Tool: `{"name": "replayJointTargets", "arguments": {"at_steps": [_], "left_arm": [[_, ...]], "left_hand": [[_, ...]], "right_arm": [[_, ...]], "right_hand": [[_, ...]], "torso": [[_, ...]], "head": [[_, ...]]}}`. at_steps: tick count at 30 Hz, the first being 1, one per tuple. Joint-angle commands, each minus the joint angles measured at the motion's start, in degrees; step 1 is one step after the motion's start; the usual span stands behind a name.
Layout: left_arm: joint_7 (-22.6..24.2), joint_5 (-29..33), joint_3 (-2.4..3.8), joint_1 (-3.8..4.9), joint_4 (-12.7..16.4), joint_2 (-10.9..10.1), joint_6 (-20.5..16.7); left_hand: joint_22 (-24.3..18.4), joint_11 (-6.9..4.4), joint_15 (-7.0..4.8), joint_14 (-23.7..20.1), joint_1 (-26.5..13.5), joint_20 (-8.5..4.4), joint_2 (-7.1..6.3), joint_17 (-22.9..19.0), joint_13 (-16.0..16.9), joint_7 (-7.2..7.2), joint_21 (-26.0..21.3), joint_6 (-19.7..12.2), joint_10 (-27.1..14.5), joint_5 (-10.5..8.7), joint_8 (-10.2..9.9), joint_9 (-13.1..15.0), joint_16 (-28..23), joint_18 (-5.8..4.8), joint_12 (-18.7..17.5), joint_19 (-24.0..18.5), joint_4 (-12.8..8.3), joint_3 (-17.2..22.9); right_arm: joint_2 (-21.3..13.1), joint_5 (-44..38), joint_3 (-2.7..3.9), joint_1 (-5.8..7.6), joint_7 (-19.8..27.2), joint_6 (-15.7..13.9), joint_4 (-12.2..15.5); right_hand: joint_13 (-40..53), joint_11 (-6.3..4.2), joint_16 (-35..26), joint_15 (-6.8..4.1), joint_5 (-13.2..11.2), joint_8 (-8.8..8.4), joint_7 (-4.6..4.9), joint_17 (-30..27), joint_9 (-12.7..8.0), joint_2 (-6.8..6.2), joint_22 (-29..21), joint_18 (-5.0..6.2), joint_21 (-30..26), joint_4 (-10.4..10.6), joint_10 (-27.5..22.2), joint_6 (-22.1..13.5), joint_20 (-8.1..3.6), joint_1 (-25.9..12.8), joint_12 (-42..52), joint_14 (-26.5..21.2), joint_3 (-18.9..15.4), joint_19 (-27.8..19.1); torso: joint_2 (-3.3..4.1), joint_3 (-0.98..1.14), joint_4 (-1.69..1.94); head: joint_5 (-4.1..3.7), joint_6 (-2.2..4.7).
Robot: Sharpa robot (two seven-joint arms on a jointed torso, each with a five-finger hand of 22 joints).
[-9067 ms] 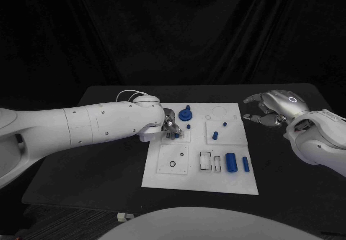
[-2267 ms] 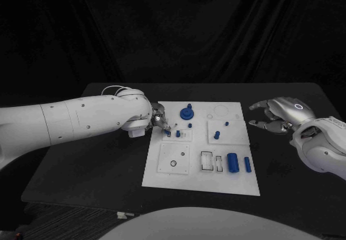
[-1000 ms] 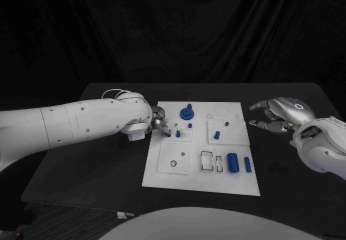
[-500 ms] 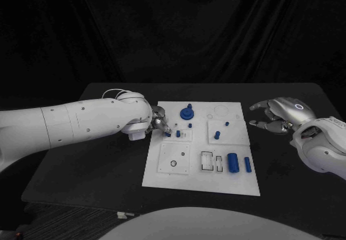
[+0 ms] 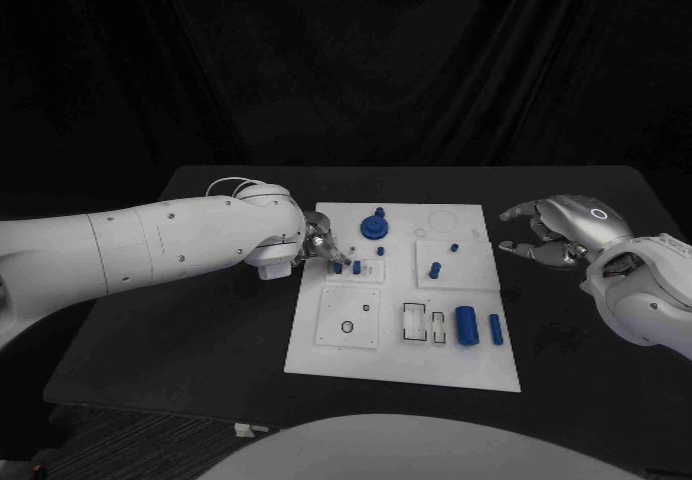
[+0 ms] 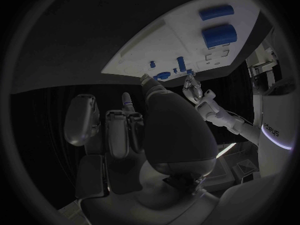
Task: Assemble the parts on the task board
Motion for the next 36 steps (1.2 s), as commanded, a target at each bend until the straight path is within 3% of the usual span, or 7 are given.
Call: {"name": "replayJointTargets", "arguments": {"at_steps": [1,8,11,15,22,30,36], "left_arm": [[0.4,0.3,-0.06,-0.24,-0.3,0.1,0.6],[-0.2,0.3,-0.06,-0.37,-0.7,0.2,0.7],[-0.2,0.3,-0.06,-0.41,-0.7,0.1,0.5],[0.2,0.3,-0.06,-0.44,-0.6,-0.1,-0.4],[3.0,0.3,-0.05,-0.45,0.1,-1.2,-5.1],[6.6,0.3,-0.03,-0.03,1.7,-3.3,-10.4],[9.7,0.3,-0.03,1.28,2.3,-4.7,-13.9]], "left_hand": [[8.9,0.29,0.29,6.0,-0.4,0.32,0.02,15.1,14.0,0.07,-0.2,0.2,4.7,-0.34,-0.2,-0.2,0.2,0.26,-0.3,-0.1,0.2,-0.6],[9.1,0.52,0.51,6.0,-2.1,0.51,0.23,15.1,14.0,0.34,-0.4,-0.8,4.7,-3.10,0.3,0.6,0.2,0.27,-0.3,0.0,2.5,-4.6],[9.1,0.55,0.53,6.0,-2.6,0.56,0.30,15.1,14.0,0.38,-0.5,-1.0,4.7,-3.34,0.6,1.0,0.2,0.27,-0.3,0.0,3.2,-5.6],[9.3,0.56,0.56,6.0,-4.7,0.57,0.31,15.1,14.0,0.34,-0.6,-1.4,4.8,-3.71,1.7,2.5,0.2,0.28,-0.2,0.0,5.8,-8.8],[9.8,0.19,0.21,6.0,-9.9,0.28,1.39,15.1,14.4,-0.08,-0.2,-1.4,5.2,-3.75,4.6,5.9,0.2,0.15,0.2,0.5,6.2,-14.6],[10.2,-0.25,-0.18,6.0,-7.2,-0.08,2.63,15.1,14.7,-0.62,0.2,-1.8,5.6,-3.69,7.9,9.7,0.2,0.02,0.6,1.0,5.9,-17.7],[10.5,-0.48,-0.36,6.0,-4.8,-0.24,3.07,15.1,15.0,-0.89,0.6,-1.9,5.9,-3.62,9.7,11.5,0.2,-0.08,1.0,1.4,6.0,-18.9]], "right_arm": [[0.0,-0.2,0.03,-0.15,-0.5,0.0,0.0],[0.0,-0.2,0.03,-0.15,-0.5,0.2,0.0],[0.0,-0.2,0.03,-0.15,-0.5,0.2,0.0],[0.1,-0.2,0.03,-0.17,-0.5,0.2,-0.1],[0.1,-0.2,0.03,-0.24,-0.4,0.1,-0.1],[0.0,-0.2,0.03,-0.26,-0.4,0.0,-0.1],[-0.1,-0.2,0.04,-0.27,-0.3,-0.2,-0.1]], "right_hand": [[15.1,0.33,-0.3,0.42,0.0,-0.16,0.11,12.4,0.0,0.40,9.4,0.74,-0.3,-0.1,6.0,0.4,0.16,-0.1,0.1,5.2,-0.1,-0.1],[15.1,0.34,-0.3,0.43,0.0,-0.17,0.12,12.4,-0.1,0.42,9.4,0.74,-0.4,-0.2,6.0,0.4,0.16,-0.1,0.1,5.2,-0.1,-0.1],[15.1,0.34,-0.3,0.43,0.0,-0.17,0.12,12.4,-0.1,0.42,9.4,0.74,-0.4,-0.2,6.0,0.4,0.16,-0.1,0.1,5.2,-0.1,-0.1],[15.1,0.35,-0.4,0.43,0.0,-0.18,0.13,12.4,-0.1,0.43,9.4,0.76,-0.5,-0.2,6.0,0.4,0.16,-0.1,0.1,5.2,-0.1,-0.1],[15.1,0.35,-0.4,0.44,0.1,-0.19,0.14,12.4,-0.1,0.45,9.4,0.76,-0.5,-0.1,6.0,0.4,0.17,-0.1,0.1,5.2,-0.1,-0.1],[15.1,0.37,-0.4,0.45,0.2,-0.22,0.15,12.4,-0.1,0.52,9.4,0.75,-0.4,-0.1,6.0,0.4,0.17,-0.1,0.1,5.2,0.0,-0.1],[15.1,0.37,-0.3,0.45,0.3,-0.22,0.15,12.4,-0.1,0.55,9.4,0.75,-0.5,-0.1,6.0,0.4,0.17,-0.2,0.1,5.2,-0.1,-0.1]], "torso": [[-0.02,0.01,-0.02],[-0.02,0.01,-0.02],[-0.06,0.00,-0.05],[-0.04,-0.01,-0.04],[-0.04,-0.06,-0.02],[-0.03,-0.03,0.05],[-0.10,0.00,-0.05]], "head": [[-0.07,0.01],[0.00,0.01],[0.07,0.01],[0.08,0.01],[0.17,0.01],[0.10,0.01],[0.18,0.01]]}}
